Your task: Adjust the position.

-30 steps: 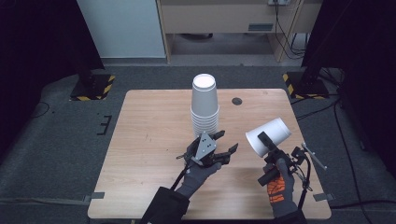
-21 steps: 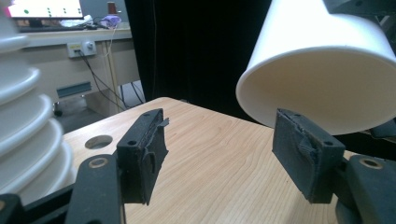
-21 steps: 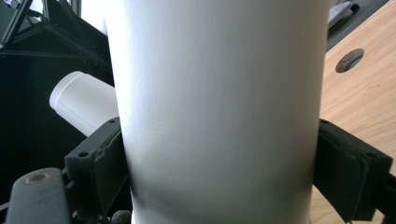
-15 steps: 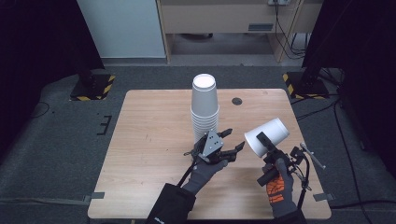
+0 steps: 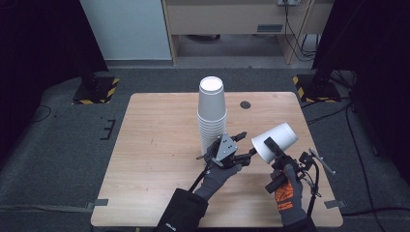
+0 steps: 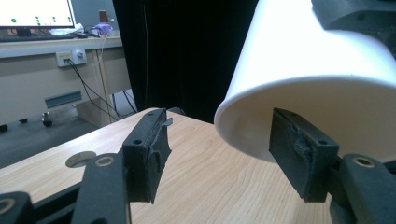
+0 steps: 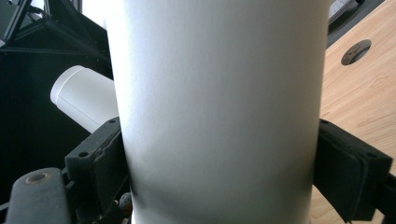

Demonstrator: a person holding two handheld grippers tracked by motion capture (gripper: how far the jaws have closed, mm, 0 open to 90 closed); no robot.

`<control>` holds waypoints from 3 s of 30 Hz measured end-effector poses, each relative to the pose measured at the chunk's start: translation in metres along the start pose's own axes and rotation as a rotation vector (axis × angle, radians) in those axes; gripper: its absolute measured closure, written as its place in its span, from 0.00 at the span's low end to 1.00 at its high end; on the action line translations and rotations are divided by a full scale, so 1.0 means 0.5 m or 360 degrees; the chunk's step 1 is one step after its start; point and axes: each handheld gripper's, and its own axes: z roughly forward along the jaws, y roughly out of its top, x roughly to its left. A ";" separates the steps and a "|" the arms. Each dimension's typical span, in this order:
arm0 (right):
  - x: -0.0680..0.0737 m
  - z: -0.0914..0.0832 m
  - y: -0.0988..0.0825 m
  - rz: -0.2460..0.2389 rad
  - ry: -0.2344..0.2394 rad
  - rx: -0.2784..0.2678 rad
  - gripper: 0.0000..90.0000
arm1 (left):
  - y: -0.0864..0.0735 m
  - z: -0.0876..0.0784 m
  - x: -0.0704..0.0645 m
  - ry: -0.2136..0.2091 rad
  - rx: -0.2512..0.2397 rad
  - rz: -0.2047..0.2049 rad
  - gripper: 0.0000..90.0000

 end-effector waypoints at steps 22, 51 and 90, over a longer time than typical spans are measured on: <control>-0.001 0.008 -0.015 0.0019 0.0010 0.0052 0.15 | -0.004 0.030 -0.011 -0.0008 -0.0029 0.0013 0.54; -0.006 0.016 -0.030 0.0113 0.0036 0.0146 0.15 | -0.003 0.028 -0.008 0.0038 -0.0097 0.0001 0.83; -0.011 0.016 0.004 0.0017 0.0064 0.0158 0.13 | 0.005 -0.023 -0.002 -0.0051 -0.0028 0.0046 0.92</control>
